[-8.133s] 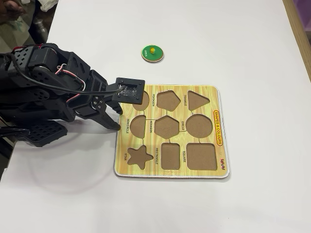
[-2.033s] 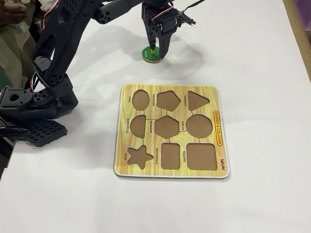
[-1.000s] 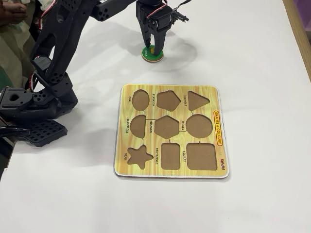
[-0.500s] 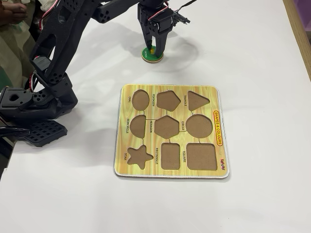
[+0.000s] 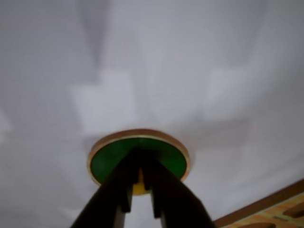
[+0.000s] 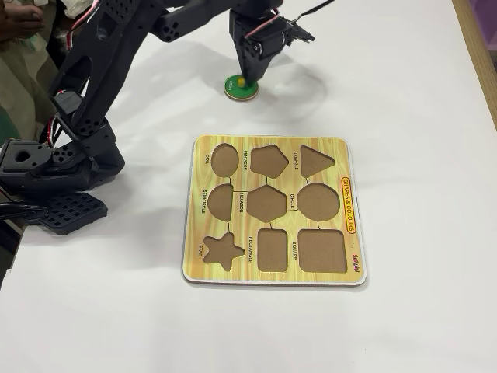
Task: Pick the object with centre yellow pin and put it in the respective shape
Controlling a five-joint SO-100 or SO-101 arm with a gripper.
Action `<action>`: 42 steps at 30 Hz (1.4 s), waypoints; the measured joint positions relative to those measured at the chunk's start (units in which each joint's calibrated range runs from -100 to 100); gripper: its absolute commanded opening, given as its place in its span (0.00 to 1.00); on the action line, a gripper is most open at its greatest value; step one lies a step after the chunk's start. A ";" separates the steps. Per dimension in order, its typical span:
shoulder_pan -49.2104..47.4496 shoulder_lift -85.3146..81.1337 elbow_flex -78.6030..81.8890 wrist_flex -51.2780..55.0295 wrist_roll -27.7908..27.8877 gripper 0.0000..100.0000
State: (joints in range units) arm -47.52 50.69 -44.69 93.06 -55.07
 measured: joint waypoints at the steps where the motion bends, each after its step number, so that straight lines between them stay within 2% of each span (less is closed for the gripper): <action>1: 0.00 0.00 0.00 0.00 0.36 0.01; 17: 0.09 -1.29 0.27 -0.09 0.57 0.02; 22: 0.47 -1.37 0.90 -0.17 0.47 0.12; 42: 0.19 -2.66 5.85 2.57 0.42 0.12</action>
State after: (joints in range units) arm -47.33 48.02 -38.85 95.63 -54.65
